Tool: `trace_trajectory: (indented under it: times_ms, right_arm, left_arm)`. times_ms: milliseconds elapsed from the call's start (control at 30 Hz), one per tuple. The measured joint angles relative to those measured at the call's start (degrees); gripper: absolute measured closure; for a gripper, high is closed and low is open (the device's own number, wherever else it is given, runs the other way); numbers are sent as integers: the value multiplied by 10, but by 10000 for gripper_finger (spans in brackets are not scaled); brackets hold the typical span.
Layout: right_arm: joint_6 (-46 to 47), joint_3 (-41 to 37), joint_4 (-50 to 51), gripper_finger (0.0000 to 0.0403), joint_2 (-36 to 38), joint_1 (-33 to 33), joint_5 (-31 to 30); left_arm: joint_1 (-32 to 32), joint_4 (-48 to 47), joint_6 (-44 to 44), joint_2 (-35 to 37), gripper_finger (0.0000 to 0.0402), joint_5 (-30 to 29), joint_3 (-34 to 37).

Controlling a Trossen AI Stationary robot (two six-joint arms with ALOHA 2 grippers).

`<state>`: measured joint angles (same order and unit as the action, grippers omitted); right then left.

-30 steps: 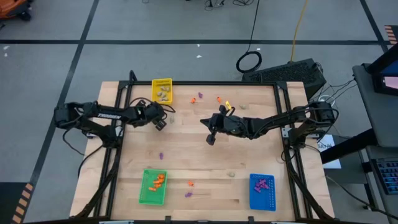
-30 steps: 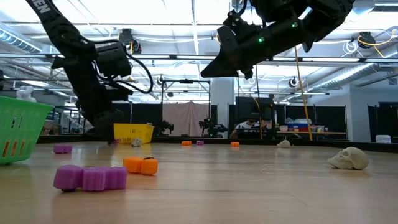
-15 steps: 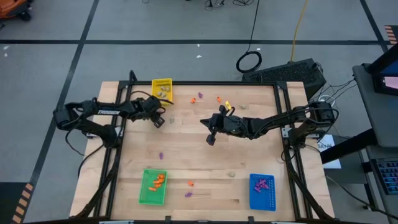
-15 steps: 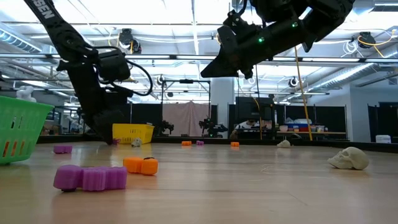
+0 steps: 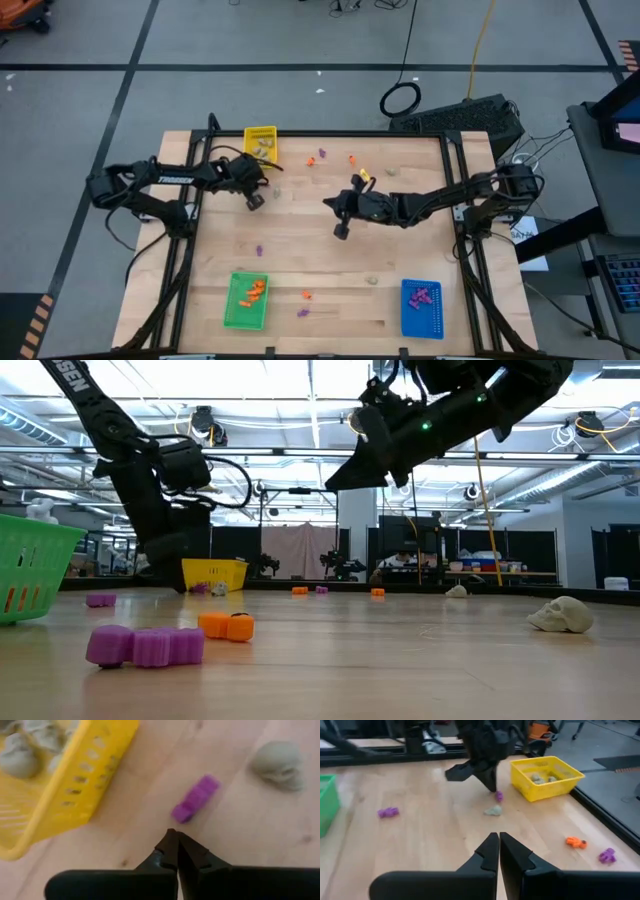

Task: Sort Halloween decoration
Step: Put the purple skeleton toy into the blue bin

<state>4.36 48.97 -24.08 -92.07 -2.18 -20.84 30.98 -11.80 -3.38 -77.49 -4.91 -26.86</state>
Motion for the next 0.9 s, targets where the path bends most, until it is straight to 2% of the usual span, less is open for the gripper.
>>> trace_trajectory:
  times_ms: [133, 233, 300, 400, 567, 667, 900]
  right_arm:
    - [-8, 0, 3, 403, 0, -20, 0]
    - [-5, 0, 3, 403, -3, -36, 0]
    - [-6, 0, 3, 403, -7, -46, 0]
    - [-6, 0, -5, 403, -18, -55, 0]
    - [-6, 0, -14, 403, -37, -55, 0]
    - [-6, 0, -13, 403, -44, -53, 0]
    - [-7, 0, -21, 403, -44, -51, 0]
  left_arm:
    - [-19, 12, 0, 15, 401, 121, 2]
    - [-38, 37, 1, 23, 401, 156, 2]
    - [-53, 40, 9, 26, 401, 143, 1]
    - [-66, 38, 14, 33, 401, 62, 2]
    - [-70, 39, -7, 55, 396, 13, 1]
    - [-61, 38, -33, 58, 372, 4, 1]
    - [-23, 48, -73, 39, 287, 0, 1]
